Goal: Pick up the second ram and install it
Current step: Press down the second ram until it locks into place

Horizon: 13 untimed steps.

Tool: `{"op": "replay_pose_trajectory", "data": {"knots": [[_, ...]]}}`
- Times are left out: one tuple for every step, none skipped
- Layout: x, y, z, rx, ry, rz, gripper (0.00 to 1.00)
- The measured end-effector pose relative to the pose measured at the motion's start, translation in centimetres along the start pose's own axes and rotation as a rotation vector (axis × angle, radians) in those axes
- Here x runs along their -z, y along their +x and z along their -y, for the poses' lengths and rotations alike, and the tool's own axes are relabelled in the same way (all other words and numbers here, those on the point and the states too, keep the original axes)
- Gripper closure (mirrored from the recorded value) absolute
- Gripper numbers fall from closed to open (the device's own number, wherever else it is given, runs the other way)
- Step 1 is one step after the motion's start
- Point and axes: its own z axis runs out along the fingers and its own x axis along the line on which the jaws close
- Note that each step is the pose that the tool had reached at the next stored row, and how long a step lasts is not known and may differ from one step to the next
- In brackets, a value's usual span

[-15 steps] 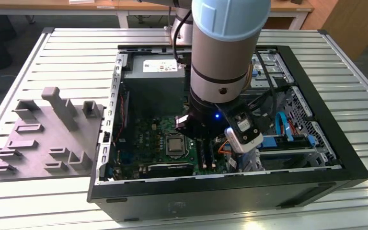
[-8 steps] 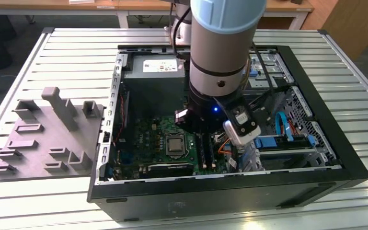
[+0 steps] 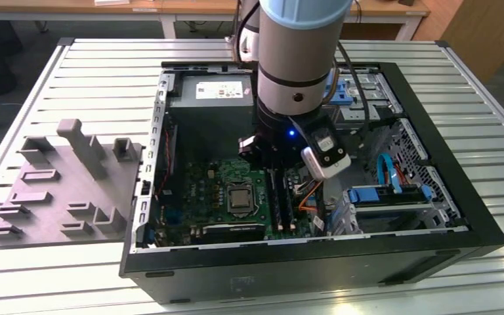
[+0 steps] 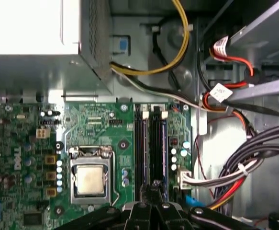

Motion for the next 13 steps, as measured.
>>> {"op": "replay_pose_trajectory", "data": {"knots": [[0.04, 0.00, 0.00, 0.000, 0.0002, -0.0001, 0.89], [0.15, 0.00, 0.00, 0.000, 0.0004, -0.0002, 0.89], [0.28, -0.01, -0.01, 0.000, 0.0001, -0.0001, 0.89], [0.42, -0.01, -0.01, 0.000, 0.0000, -0.0001, 0.89], [0.47, -0.01, -0.02, 0.000, 0.0001, -0.0001, 0.89], [0.48, -0.02, -0.02, 0.000, -0.0002, 0.0001, 0.89], [0.50, -0.02, -0.02, 0.000, -0.0003, 0.0000, 0.89], [0.53, -0.02, -0.02, 0.000, 0.0000, 0.0000, 0.89], [0.55, -0.02, -0.02, 0.000, 0.0001, -0.0001, 0.89], [0.56, -0.02, -0.02, 0.000, -0.0001, 0.0000, 0.89], [0.59, -0.02, -0.02, 0.000, 0.0000, 0.0000, 0.89], [0.60, -0.02, -0.02, 0.000, 0.0001, -0.0001, 0.89], [0.62, -0.02, -0.02, 0.000, 0.0000, 0.0000, 0.89]]}}
